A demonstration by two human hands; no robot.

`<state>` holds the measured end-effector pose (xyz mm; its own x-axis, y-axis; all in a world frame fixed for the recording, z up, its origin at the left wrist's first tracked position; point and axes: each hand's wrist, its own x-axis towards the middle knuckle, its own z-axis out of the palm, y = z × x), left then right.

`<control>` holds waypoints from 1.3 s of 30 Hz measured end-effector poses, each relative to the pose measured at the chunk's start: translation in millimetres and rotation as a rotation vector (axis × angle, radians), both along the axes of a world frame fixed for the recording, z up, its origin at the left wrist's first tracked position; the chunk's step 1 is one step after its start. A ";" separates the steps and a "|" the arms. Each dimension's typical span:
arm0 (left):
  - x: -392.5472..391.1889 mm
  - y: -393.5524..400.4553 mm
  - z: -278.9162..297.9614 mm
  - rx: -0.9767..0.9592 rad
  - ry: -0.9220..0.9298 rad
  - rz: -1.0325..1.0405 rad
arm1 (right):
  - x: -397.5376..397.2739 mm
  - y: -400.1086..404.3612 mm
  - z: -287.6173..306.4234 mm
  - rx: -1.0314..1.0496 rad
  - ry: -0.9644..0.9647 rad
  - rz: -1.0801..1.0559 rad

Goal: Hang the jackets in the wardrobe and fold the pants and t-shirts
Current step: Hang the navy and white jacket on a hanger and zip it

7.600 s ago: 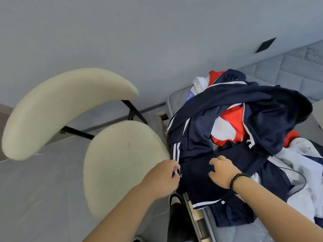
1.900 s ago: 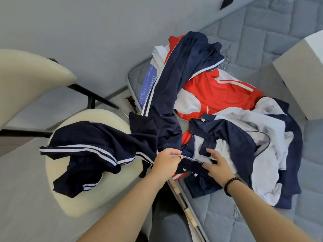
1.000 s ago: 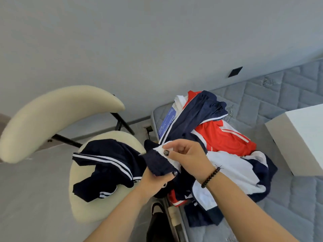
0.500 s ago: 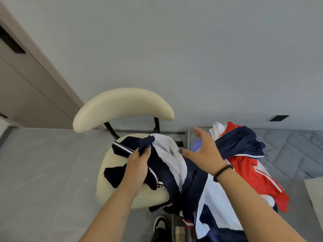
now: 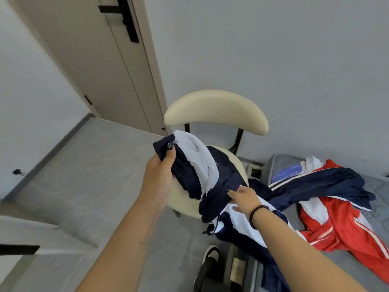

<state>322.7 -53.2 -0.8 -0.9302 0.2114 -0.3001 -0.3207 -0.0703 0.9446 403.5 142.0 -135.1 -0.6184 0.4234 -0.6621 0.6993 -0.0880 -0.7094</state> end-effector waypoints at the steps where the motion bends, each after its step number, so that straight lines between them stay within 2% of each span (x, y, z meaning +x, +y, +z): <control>1: 9.4 -18.3 6.5 0.024 0.014 0.027 | 1.2 -14.4 7.3 0.005 0.022 -0.021; 5: 42.7 -93.2 25.4 0.050 0.043 0.154 | 5.2 -75.5 51.9 -0.067 0.115 0.057; 10: 75.3 -186.6 41.6 0.077 0.014 0.339 | -2.3 -156.1 113.7 -0.157 0.303 0.274; 16: 114.6 -276.3 37.3 -0.050 -0.039 0.449 | -9.9 -269.9 188.3 -0.182 0.497 0.469; 18: 129.9 -296.8 37.9 -0.059 -0.058 0.425 | -11.2 -304.5 211.5 -0.214 0.569 0.523; 20: 145.3 -315.2 36.9 -0.120 -0.082 0.315 | -15.5 -335.7 232.5 -0.272 0.633 0.535; 22: 160.2 -325.6 35.8 -0.238 -0.100 0.235 | -19.3 -363.4 251.9 -0.310 0.689 0.561; 24: 167.5 -330.9 33.3 -0.382 -0.103 0.260 | -21.1 -388.2 267.0 -0.339 0.730 0.610; 27: 171.4 -341.7 36.9 -0.434 -0.095 0.451 | -21.4 -419.0 284.5 -0.300 0.791 0.716; 31: 171.3 -376.1 54.9 -0.270 -0.018 0.873 | -27.6 -441.1 298.7 -0.322 0.815 0.794; 33: 167.3 -388.7 65.2 -0.187 0.015 0.961 | -29.5 -449.3 299.3 -0.273 0.818 0.885; 39: 143.4 -359.6 85.9 -0.215 0.125 0.625 | -39.3 -483.0 314.4 -0.329 0.849 1.051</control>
